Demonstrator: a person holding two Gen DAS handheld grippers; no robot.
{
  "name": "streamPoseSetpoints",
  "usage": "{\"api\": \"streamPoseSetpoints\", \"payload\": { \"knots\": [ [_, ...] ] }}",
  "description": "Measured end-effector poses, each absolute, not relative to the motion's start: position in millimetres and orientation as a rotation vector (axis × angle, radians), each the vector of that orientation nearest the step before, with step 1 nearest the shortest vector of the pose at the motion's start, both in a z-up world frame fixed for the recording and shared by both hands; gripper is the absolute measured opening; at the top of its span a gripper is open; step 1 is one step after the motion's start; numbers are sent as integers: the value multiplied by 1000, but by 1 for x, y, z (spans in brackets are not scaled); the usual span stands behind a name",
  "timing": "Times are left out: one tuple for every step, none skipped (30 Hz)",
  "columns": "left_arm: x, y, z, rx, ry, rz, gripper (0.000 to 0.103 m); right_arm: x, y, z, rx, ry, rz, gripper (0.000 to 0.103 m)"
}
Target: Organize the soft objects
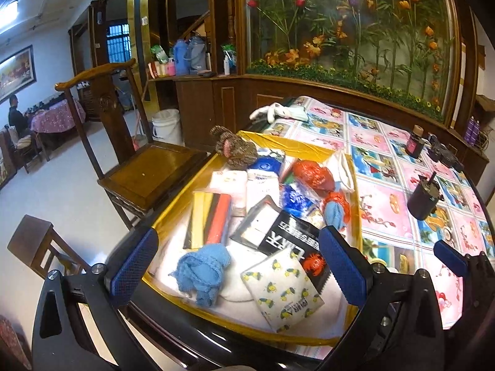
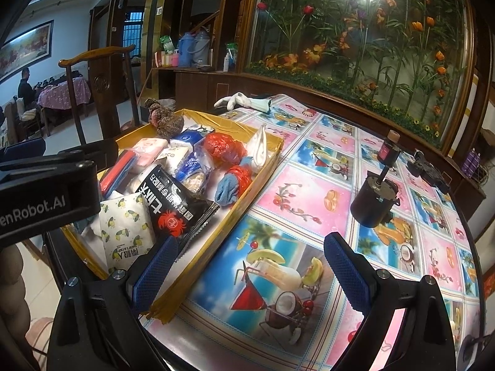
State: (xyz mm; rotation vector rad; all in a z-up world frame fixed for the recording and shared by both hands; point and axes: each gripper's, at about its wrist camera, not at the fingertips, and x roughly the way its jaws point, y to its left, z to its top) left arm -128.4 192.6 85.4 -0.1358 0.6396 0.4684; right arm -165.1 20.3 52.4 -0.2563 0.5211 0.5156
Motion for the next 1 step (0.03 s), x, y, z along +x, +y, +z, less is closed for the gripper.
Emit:
{"api": "streamPoseSetpoints", "payload": {
  "knots": [
    [-128, 192, 86, -141, 646, 455, 103, -164, 19, 52, -253, 524, 515, 97]
  ]
}}
